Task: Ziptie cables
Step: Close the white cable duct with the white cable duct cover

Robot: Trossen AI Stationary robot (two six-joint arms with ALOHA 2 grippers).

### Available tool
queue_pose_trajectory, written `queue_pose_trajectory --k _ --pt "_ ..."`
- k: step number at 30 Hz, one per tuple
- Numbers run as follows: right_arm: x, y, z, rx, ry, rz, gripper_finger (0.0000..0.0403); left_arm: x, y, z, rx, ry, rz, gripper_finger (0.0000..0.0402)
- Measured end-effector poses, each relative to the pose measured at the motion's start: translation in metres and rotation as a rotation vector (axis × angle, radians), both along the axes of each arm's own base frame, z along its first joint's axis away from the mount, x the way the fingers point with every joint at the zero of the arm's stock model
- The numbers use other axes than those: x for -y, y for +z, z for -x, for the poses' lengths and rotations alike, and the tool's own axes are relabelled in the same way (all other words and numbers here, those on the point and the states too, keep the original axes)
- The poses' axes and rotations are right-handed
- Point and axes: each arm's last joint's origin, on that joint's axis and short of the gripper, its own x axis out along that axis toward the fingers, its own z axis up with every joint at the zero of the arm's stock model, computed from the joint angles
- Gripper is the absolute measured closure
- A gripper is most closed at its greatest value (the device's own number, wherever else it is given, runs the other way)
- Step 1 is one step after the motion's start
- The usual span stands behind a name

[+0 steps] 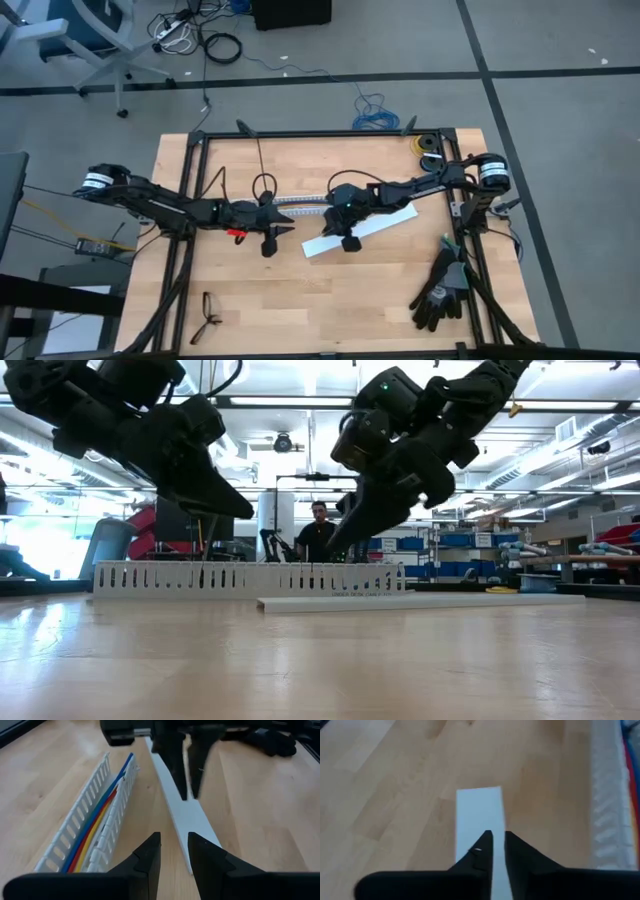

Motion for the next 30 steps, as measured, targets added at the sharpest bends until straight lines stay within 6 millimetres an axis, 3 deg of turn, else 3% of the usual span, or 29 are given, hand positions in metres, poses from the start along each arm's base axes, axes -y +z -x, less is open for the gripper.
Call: queue_pose_trajectory --k 9,14,19,23,30 --pt "-0.012 -0.020 -0.022 0.154 0.000 -0.048 0.0234 0.000 0.002 -0.001 0.020 -0.002 -0.004 0.0294" --pt "-0.022 -0.036 -0.026 0.143 0.025 -0.050 0.0163 0.000 0.002 -0.001 0.019 -0.001 -0.002 0.0294" --pt "-0.030 -0.039 -0.026 0.160 0.064 0.004 0.0107 0.000 0.003 -0.001 0.030 0.003 0.006 0.0294" --pt "-0.030 -0.042 -0.026 0.160 0.068 0.070 0.0085 0.000 0.004 -0.002 0.050 0.025 0.039 0.0294" --pt "-0.025 -0.051 -0.020 0.056 0.061 0.077 0.0090 0.000 0.004 -0.002 0.056 0.060 0.118 0.0294"
